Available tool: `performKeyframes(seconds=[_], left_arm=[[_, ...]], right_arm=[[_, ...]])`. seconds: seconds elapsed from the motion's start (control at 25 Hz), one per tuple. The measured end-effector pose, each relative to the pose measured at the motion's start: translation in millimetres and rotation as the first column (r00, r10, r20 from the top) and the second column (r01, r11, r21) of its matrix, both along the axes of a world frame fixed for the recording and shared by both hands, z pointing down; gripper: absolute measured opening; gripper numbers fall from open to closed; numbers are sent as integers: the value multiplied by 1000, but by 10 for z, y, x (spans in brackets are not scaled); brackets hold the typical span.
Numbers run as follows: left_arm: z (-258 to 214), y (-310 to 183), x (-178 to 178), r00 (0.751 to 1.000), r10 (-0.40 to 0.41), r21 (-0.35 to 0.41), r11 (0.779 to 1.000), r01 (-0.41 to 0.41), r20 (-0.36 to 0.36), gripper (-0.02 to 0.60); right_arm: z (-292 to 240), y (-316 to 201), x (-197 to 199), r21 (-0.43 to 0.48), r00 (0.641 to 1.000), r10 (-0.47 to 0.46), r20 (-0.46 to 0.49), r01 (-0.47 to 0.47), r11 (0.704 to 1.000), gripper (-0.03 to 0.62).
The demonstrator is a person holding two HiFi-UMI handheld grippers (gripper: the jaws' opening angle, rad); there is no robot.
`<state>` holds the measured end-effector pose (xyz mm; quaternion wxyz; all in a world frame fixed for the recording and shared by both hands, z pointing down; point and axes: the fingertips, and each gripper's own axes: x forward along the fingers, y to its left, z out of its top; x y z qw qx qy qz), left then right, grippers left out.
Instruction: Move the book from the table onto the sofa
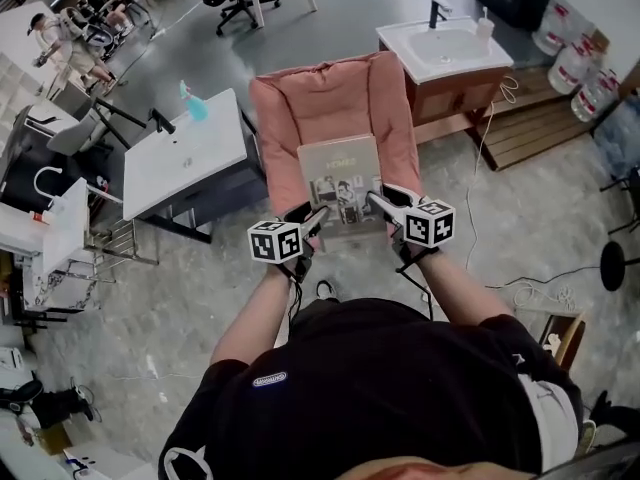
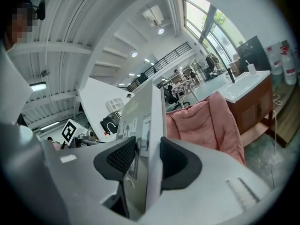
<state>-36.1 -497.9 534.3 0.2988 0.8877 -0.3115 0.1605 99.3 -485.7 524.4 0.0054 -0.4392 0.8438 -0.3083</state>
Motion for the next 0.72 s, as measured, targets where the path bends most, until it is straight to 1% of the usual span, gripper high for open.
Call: performKeyframes(seconds=[0.2,0.4,0.56,0.72], left_arm=[[225,-145,170,998,63,-31,998,-63,3,206],[530,-449,176,993,119,-85,989,-119,-6,204],[889,-714,35,992,125,-157,980,-124,-1,203],[1233,-964,-165,992,122,-240,964,-115,15,203]], right_arm=[[215,-67,155,-36,999,43,-20,-44,998,189],[484,-322,143,-87,996,72,-60,-77,993,189],[831,-581,7,-168,996,70,-59,-79,983,189],[1164,-858,-184,-236,996,62,-70,-77,969,189]])
